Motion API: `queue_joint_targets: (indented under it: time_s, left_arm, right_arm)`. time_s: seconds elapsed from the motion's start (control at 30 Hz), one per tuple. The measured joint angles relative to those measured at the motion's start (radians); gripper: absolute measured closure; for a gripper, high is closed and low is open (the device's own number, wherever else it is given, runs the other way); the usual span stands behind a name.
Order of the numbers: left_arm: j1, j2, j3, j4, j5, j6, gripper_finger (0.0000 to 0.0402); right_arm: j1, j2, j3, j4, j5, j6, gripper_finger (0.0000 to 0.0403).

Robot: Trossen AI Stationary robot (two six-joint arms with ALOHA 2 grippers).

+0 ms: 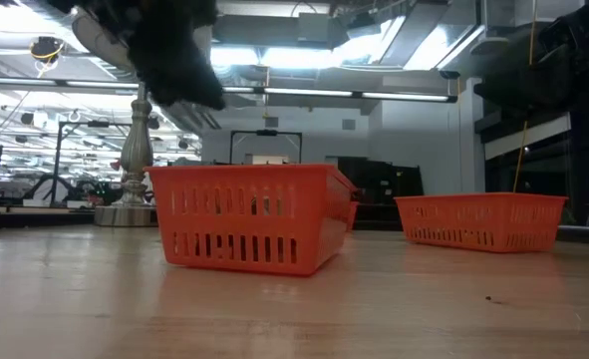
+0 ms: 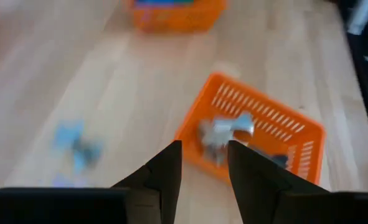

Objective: Pick and place Stapler, Stapler remover, tape
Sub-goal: Put the gray staple remover into the bottom orange bin

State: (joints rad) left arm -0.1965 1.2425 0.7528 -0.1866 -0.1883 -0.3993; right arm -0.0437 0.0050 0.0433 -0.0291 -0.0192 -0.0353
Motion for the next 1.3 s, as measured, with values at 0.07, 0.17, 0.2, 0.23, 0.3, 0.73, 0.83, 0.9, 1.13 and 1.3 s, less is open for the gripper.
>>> queue_joint_targets:
  time_s: [0.07, 0.17, 0.2, 0.23, 0.3, 0.73, 0.83, 0.9, 1.13, 1.3]
  left_arm:
    - [0.0, -0.019, 0.0, -0.088, 0.0, -0.126, 0.0274]
    - [0.0, -0.022, 0.0, -0.24, 0.031, -0.273, 0.027]
    - [-0.002, -0.02, 0.0, -0.283, 0.039, -0.294, 0.027]
    - [-0.004, -0.015, -0.001, -0.312, 0.048, -0.313, 0.027]
    - [-0.008, -0.011, -0.014, -0.321, 0.061, -0.346, 0.0271]
    - [0.0, -0.012, -0.252, -0.002, 0.075, -0.495, 0.0279]
    - [0.015, -0.013, -0.304, 0.099, 0.077, -0.537, 0.0274]
    - [0.022, -0.013, -0.334, 0.166, 0.08, -0.548, 0.0271]
    - [0.054, -0.013, -0.391, 0.271, 0.07, -0.559, 0.0258]
    - [0.079, -0.013, -0.391, 0.286, 0.051, -0.524, 0.0256]
  right_arm:
    - [0.0, 0.0, 0.0, 0.0, 0.0, 0.0, 0.0279]
    - [0.0, 0.0, 0.0, 0.0, 0.0, 0.0, 0.0279]
    - [0.0, 0.0, 0.0, 0.0, 0.0, 0.0, 0.0279]
    - [0.0, 0.0, 0.0, 0.0, 0.0, 0.0, 0.0279]
    - [0.0, 0.0, 0.0, 0.0, 0.0, 0.0, 0.0279]
    - [0.0, 0.0, 0.0, 0.0, 0.0, 0.0, 0.0279]
    - [0.0, 0.0, 0.0, 0.0, 0.0, 0.0, 0.0279]
    - [0.0, 0.0, 0.0, 0.0, 0.0, 0.0, 0.0279]
    - [0.0, 0.0, 0.0, 0.0, 0.0, 0.0, 0.0279]
    - [0.0, 0.0, 0.0, 0.0, 0.0, 0.0, 0.0279]
